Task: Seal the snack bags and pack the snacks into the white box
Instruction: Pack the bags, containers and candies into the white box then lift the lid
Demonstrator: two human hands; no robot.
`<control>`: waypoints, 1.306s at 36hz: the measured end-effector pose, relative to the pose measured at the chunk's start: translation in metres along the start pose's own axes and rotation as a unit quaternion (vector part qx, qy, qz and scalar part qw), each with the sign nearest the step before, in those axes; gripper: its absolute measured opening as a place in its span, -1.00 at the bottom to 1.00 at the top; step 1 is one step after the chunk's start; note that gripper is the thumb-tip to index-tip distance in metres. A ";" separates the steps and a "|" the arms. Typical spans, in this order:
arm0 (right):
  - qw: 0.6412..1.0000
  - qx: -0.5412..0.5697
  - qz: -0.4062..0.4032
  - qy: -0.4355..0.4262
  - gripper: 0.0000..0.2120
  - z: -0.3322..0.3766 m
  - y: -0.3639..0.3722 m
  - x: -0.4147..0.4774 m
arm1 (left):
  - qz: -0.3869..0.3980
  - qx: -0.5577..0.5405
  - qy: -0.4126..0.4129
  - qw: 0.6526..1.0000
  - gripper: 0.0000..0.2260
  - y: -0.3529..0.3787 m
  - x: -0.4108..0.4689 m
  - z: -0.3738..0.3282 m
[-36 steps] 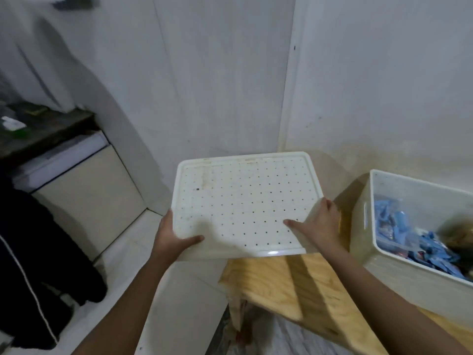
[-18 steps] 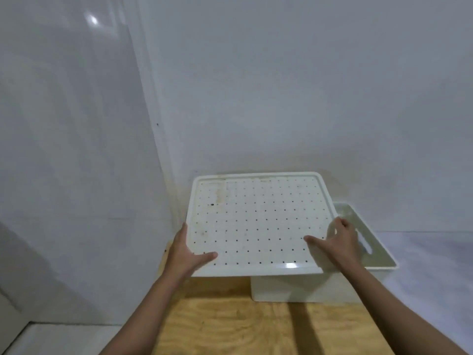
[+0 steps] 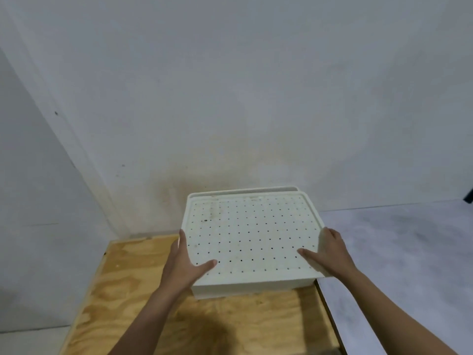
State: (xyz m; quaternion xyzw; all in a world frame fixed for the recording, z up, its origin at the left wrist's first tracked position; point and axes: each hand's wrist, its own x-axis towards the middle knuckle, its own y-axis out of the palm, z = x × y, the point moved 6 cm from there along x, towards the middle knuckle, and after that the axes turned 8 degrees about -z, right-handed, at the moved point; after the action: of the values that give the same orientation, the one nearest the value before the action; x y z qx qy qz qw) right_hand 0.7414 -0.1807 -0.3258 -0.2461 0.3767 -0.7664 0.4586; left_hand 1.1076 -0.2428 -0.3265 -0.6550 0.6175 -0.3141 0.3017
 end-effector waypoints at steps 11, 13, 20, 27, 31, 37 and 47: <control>0.996 -0.037 -0.034 -0.067 -0.39 0.004 0.011 0.038 | -0.044 0.083 -0.023 0.995 0.09 0.010 0.020 -0.005; 0.996 -0.041 -0.029 -0.072 -0.38 0.003 0.017 0.039 | -0.043 0.091 -0.023 0.995 0.06 0.013 0.023 -0.002; 0.995 -0.075 -0.009 -0.069 -0.20 0.002 0.022 0.041 | -0.040 0.124 -0.014 0.991 0.01 0.015 0.024 -0.002; 0.983 -0.172 -0.005 -0.066 -0.10 0.009 0.031 0.038 | -0.006 0.230 0.028 0.973 -0.18 0.025 0.025 -0.013; 0.979 -0.168 0.024 -0.117 -0.20 0.027 0.046 0.022 | 0.040 0.214 0.070 0.974 -0.27 0.050 0.021 -0.036; 0.973 -0.164 0.051 -0.153 -0.11 0.048 0.065 0.007 | 0.048 0.199 0.110 0.973 -0.35 0.078 0.013 -0.067; 0.977 -0.154 0.039 -0.141 -0.02 0.052 0.056 0.018 | 0.028 0.177 0.104 0.978 -0.18 0.078 0.025 -0.067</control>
State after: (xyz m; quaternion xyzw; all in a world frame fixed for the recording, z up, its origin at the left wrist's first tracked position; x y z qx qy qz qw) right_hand 0.7996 -0.2320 -0.3398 -0.4044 0.4309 -0.6387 0.4929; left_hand 1.0074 -0.2724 -0.3449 -0.5370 0.5982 -0.4768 0.3557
